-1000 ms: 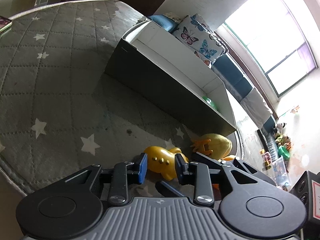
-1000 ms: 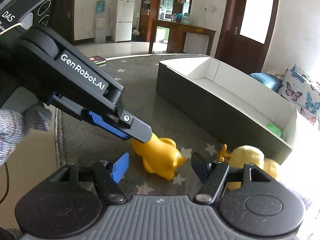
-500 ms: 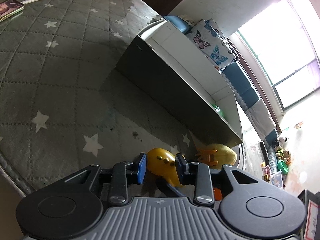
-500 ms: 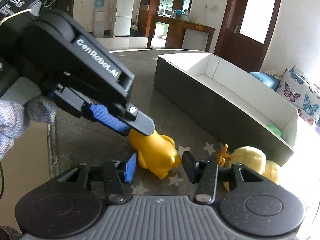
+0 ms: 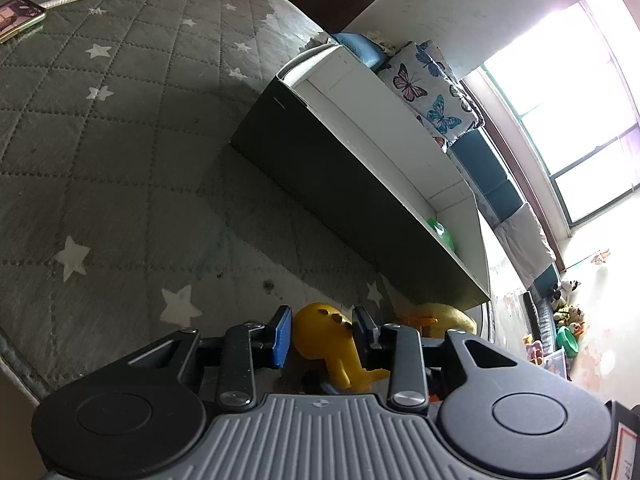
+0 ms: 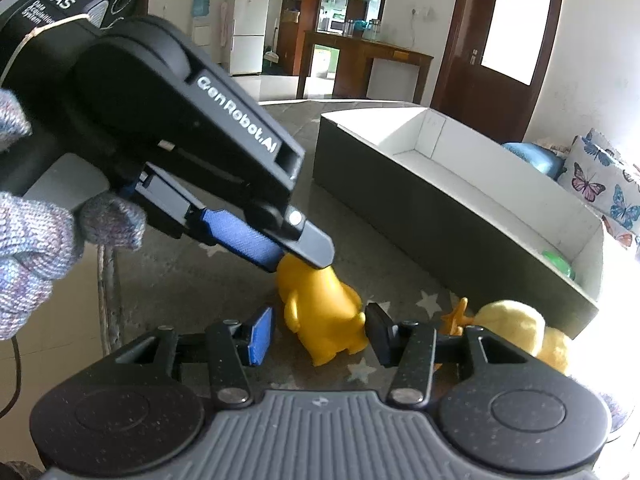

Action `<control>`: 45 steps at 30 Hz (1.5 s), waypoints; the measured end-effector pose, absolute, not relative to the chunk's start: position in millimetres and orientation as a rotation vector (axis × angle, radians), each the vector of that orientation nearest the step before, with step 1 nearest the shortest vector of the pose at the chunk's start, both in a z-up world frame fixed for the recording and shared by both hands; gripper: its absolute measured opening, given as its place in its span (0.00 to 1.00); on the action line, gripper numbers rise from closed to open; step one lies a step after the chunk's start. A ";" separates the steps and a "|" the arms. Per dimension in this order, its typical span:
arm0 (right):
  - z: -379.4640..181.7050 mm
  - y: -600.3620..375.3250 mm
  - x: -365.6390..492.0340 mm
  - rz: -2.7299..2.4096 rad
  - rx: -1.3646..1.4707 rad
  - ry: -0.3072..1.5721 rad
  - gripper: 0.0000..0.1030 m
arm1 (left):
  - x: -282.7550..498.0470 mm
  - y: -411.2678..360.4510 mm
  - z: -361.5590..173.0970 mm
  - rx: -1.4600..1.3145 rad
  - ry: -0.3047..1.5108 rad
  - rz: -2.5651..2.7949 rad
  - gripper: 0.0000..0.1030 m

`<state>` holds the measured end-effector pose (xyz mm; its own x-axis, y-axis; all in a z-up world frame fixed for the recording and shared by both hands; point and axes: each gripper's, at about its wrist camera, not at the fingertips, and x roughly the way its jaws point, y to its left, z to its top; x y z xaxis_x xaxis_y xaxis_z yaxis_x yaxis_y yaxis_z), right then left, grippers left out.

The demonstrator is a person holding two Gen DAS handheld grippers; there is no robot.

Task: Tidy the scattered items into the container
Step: 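Move the left gripper to the yellow rubber toy and grasp it, then carry the yellow rubber toy into the box and open the left gripper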

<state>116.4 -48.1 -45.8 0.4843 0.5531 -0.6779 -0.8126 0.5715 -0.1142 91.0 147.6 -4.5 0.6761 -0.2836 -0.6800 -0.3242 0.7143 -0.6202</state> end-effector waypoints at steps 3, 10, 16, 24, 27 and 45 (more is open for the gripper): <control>-46.2 -49.8 117.7 0.866 -0.436 0.648 0.44 | 91.0 147.6 -3.0 -0.794 0.848 0.030 0.35; -46.0 -54.9 125.0 0.867 -0.376 0.681 0.41 | 92.4 150.2 -5.3 -0.798 0.850 0.031 0.36; -47.0 -52.1 122.6 0.856 -0.360 0.682 0.40 | 94.9 148.4 -5.9 -0.795 0.860 0.040 0.38; -46.7 -52.5 120.5 0.847 -0.339 0.682 0.40 | 96.4 145.7 -6.0 -0.797 0.875 0.042 0.39; -44.3 -54.2 117.3 0.843 -0.328 0.673 0.40 | 93.6 143.0 -1.8 -0.785 0.866 0.040 0.39; 28.3 -80.8 157.7 0.705 -0.314 0.487 0.39 | 155.8 103.1 78.8 -0.644 0.713 -0.089 0.38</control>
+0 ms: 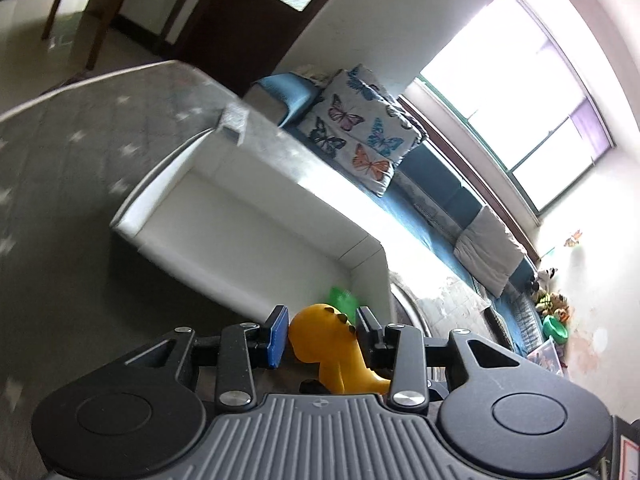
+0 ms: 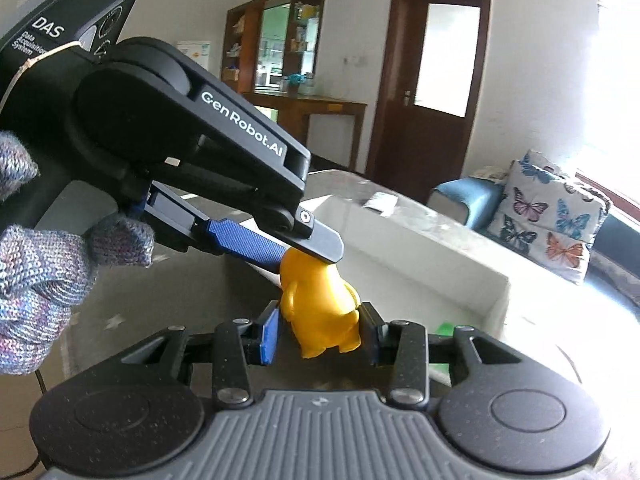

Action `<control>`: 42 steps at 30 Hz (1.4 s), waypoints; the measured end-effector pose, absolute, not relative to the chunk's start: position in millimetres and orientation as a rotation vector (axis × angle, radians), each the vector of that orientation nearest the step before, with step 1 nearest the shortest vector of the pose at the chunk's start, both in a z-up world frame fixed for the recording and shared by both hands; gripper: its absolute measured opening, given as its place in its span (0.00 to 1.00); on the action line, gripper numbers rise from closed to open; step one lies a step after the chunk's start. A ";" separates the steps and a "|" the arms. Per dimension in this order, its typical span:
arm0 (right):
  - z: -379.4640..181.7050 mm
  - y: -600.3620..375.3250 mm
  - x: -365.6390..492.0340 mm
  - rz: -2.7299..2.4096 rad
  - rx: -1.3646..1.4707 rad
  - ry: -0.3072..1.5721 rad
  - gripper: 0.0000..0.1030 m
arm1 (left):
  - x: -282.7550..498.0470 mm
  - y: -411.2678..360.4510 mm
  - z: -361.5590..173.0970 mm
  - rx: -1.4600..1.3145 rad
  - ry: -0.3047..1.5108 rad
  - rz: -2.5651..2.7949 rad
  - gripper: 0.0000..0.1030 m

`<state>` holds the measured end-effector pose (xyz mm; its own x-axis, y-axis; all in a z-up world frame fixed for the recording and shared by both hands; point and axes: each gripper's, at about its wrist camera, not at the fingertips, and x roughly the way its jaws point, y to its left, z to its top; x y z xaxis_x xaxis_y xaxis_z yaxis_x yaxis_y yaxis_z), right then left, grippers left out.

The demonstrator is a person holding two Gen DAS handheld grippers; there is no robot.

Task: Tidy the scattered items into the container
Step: 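Carry the yellow rubber toy into the box and open the left gripper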

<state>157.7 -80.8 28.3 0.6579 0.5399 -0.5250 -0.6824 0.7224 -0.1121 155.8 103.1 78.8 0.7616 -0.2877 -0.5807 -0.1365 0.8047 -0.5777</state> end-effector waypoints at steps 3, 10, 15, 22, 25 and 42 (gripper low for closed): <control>28.9 -82.4 184.1 0.687 -0.313 0.515 0.39 | 184.2 100.1 73.4 -0.649 0.742 -0.099 0.38; 11.1 -83.7 234.4 0.669 -0.320 0.636 0.39 | 235.9 101.3 41.3 -0.699 0.852 -0.101 0.38; -4.2 -79.5 249.4 0.678 -0.310 0.711 0.39 | 254.2 109.0 21.0 -0.733 0.915 -0.091 0.38; -15.6 -77.0 263.8 0.691 -0.295 0.777 0.40 | 271.0 114.2 6.2 -0.762 0.957 -0.082 0.39; -20.6 -78.1 271.8 0.697 -0.270 0.802 0.40 | 273.3 115.1 3.2 -0.761 0.970 -0.075 0.39; -13.5 -94.9 257.1 0.667 -0.235 0.762 0.42 | 266.7 111.7 2.6 -0.717 0.972 -0.061 0.37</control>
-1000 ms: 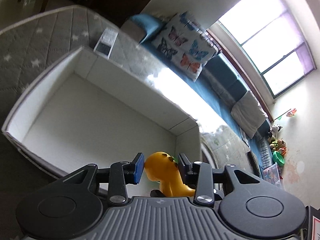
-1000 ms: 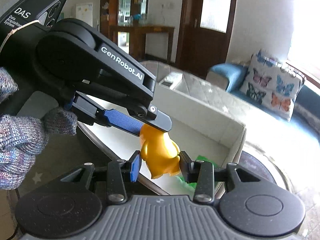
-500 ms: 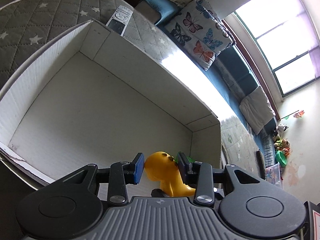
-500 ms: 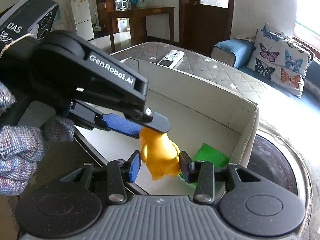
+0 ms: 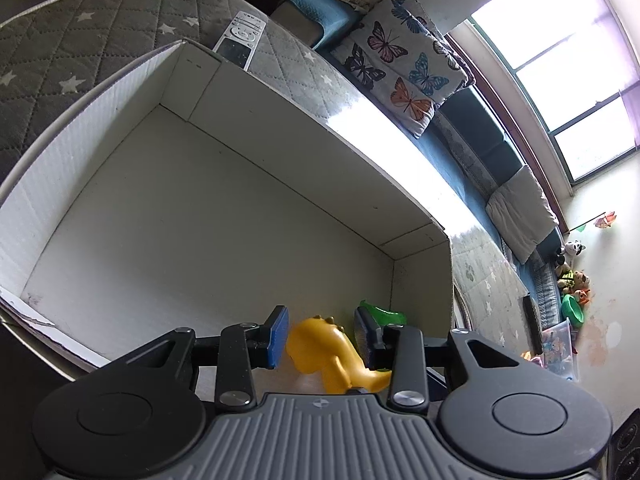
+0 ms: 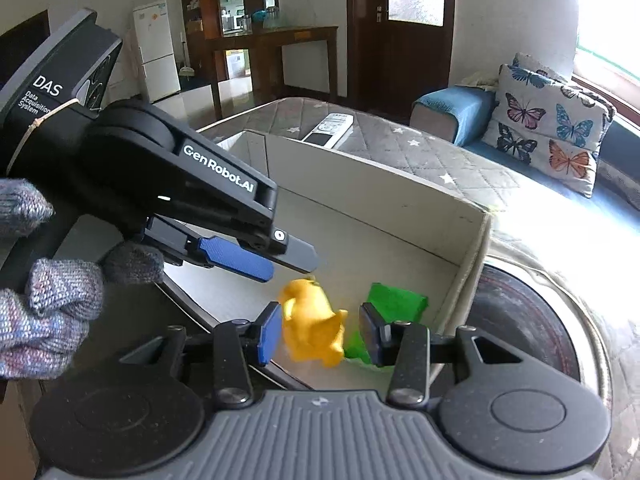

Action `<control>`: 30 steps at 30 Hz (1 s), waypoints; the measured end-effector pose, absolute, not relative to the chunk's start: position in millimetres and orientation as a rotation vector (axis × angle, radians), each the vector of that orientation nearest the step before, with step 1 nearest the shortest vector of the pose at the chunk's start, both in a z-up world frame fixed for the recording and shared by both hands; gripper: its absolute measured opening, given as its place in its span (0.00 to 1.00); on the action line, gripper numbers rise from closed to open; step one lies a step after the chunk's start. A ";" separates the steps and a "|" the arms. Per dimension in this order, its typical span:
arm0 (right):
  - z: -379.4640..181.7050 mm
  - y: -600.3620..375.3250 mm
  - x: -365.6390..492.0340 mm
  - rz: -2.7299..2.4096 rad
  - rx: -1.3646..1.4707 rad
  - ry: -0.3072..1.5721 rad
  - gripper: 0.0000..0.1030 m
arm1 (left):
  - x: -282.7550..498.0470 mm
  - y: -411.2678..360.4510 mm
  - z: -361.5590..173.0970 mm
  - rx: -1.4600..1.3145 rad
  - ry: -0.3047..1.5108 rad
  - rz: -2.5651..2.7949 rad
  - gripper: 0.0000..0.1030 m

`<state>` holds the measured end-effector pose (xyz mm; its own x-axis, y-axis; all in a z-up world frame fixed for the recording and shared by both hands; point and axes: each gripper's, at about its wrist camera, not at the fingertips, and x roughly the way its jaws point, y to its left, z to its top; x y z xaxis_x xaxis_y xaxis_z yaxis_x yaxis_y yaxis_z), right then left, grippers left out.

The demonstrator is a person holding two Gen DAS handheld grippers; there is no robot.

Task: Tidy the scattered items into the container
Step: 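Carry the yellow rubber toy into the box and open the left gripper, then move the left gripper back to the red-and-yellow round toy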

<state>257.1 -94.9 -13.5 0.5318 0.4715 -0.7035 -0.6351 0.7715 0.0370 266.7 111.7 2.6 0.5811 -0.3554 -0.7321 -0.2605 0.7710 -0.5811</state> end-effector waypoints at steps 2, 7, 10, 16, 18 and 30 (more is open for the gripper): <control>-10.7 -98.7 252.9 0.665 -0.234 0.751 0.42 | 264.6 110.6 5.6 -0.711 0.964 -0.063 0.37; -0.9 -109.0 240.4 0.651 -0.234 0.710 0.42 | 256.7 103.1 16.0 -0.682 0.937 -0.075 0.37; 4.0 -114.3 231.0 0.644 -0.237 0.688 0.42 | 248.2 97.2 24.6 -0.654 0.915 -0.082 0.37; 12.4 -127.9 200.9 0.634 -0.261 0.639 0.48 | 226.0 85.9 39.0 -0.619 0.872 -0.109 0.37; 13.8 -132.7 188.7 0.628 -0.272 0.618 0.50 | 216.3 81.8 42.7 -0.607 0.862 -0.120 0.37; 4.1 -167.1 124.4 0.579 -0.264 0.592 0.60 | 154.7 55.3 49.9 -0.551 0.814 -0.186 0.37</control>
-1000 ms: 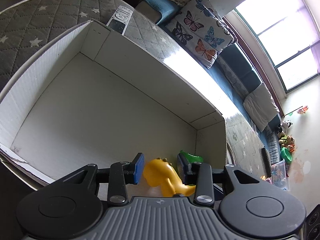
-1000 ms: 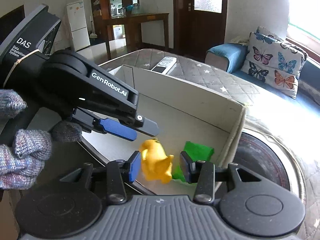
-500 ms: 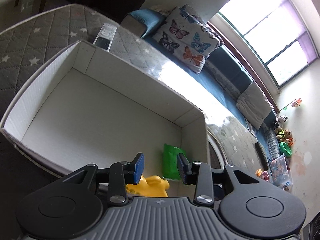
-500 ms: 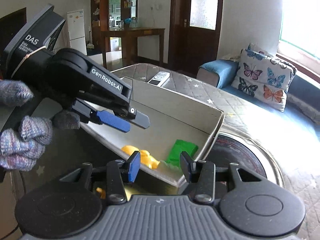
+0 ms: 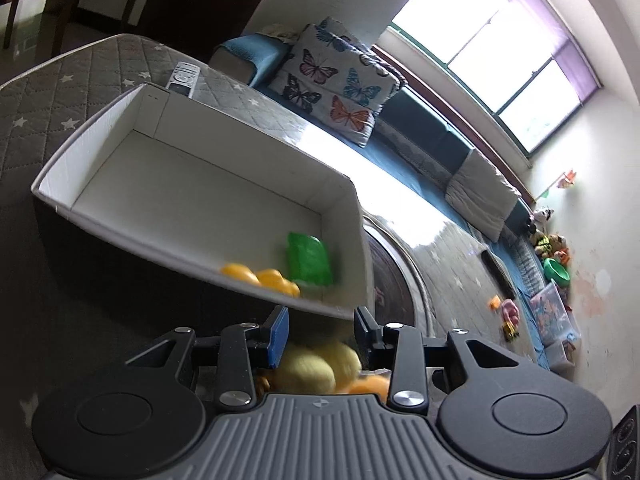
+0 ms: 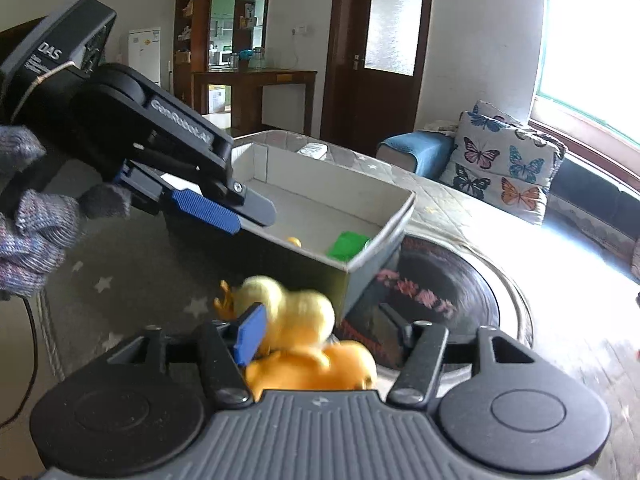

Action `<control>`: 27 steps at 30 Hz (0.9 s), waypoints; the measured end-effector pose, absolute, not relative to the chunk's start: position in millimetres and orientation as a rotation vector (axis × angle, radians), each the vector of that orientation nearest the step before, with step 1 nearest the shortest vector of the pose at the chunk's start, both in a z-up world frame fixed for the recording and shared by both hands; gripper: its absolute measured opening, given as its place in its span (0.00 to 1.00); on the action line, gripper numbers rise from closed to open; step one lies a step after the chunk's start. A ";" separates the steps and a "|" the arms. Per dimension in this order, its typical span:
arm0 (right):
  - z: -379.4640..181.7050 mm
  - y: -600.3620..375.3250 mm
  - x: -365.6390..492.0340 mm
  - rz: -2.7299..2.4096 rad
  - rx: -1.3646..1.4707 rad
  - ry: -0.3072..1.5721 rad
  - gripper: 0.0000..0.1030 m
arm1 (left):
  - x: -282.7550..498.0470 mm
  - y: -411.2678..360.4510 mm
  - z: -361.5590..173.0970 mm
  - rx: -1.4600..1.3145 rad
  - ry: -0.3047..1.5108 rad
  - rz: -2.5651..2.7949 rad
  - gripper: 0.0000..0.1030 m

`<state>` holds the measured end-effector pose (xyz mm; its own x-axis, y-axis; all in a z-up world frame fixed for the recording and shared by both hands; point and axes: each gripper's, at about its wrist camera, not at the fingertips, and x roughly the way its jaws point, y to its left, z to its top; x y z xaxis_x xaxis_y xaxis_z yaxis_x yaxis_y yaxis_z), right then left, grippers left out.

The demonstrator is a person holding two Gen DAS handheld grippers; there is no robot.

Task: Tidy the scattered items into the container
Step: 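Move the left gripper back to the red-and-yellow round toy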

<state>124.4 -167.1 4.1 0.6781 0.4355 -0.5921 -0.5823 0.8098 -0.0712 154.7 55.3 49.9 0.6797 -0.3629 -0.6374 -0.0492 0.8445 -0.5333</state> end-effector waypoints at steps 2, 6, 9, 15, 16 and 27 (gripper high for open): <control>-0.1 -171.8 115.3 0.574 -0.256 0.598 0.61 | 145.1 50.7 49.4 -0.548 0.807 -0.199 0.37; -10.3 -179.8 99.0 0.555 -0.256 0.607 0.67 | 131.1 38.8 44.8 -0.535 0.818 -0.223 0.37; -19.7 -186.8 89.8 0.542 -0.248 0.626 0.67 | 124.6 31.1 39.7 -0.543 0.835 -0.245 0.37; -35.3 -196.8 87.0 0.525 -0.204 0.655 0.67 | 118.1 13.6 34.1 -0.533 0.860 -0.290 0.37; -37.1 -197.5 87.5 0.522 -0.199 0.658 0.67 | 116.6 11.1 32.8 -0.531 0.865 -0.298 0.37; -56.5 -203.5 96.1 0.534 -0.162 0.689 0.67 | 93.4 0.4 16.0 -0.543 0.918 -0.335 0.37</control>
<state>96.1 -203.5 -56.5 0.6445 0.4148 -0.6423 -0.5190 0.8542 0.0309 93.4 0.4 16.0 0.5704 -0.4939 -0.6563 0.0456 0.8168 -0.5751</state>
